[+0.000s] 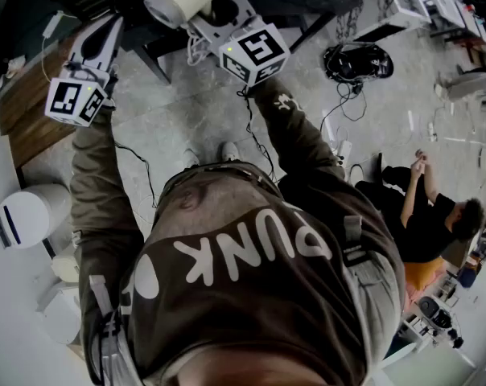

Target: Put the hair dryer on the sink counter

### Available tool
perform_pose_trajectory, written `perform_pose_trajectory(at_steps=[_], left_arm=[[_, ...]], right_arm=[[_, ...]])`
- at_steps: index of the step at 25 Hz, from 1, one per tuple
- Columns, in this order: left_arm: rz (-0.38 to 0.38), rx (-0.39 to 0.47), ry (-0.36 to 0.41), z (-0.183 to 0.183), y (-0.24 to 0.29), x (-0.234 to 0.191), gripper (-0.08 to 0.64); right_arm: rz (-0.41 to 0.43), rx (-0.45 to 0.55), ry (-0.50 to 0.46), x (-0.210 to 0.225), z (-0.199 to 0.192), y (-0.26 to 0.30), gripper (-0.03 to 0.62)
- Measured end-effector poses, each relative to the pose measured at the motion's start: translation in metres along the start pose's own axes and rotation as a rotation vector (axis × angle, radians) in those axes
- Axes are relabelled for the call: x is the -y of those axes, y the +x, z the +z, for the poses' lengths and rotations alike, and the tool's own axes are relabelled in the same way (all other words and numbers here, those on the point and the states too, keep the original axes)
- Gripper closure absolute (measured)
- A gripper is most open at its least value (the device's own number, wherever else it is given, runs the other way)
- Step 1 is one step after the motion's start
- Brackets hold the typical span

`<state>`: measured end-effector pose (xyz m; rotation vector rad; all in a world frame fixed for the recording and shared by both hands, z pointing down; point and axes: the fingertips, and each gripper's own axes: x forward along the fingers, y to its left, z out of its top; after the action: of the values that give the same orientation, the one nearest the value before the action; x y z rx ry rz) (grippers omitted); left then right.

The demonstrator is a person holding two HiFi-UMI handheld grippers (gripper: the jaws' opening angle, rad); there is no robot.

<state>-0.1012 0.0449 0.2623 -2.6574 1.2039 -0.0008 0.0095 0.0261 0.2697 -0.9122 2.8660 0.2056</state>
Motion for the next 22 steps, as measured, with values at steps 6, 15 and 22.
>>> perform_pose_trajectory(at_steps=[6, 15, 22], left_arm=[[0.005, 0.002, 0.002, 0.000, 0.000, -0.001, 0.566], [0.009, -0.002, 0.006, 0.001, -0.001, 0.002, 0.566], [0.019, -0.009, 0.018, 0.004, 0.007, 0.013, 0.566]], right_arm=[[0.005, -0.002, -0.005, 0.000, 0.000, 0.001, 0.434], [0.014, 0.011, 0.020, -0.002, 0.000, -0.002, 0.433], [0.021, 0.028, 0.025, 0.005, 0.004, -0.012, 0.433]])
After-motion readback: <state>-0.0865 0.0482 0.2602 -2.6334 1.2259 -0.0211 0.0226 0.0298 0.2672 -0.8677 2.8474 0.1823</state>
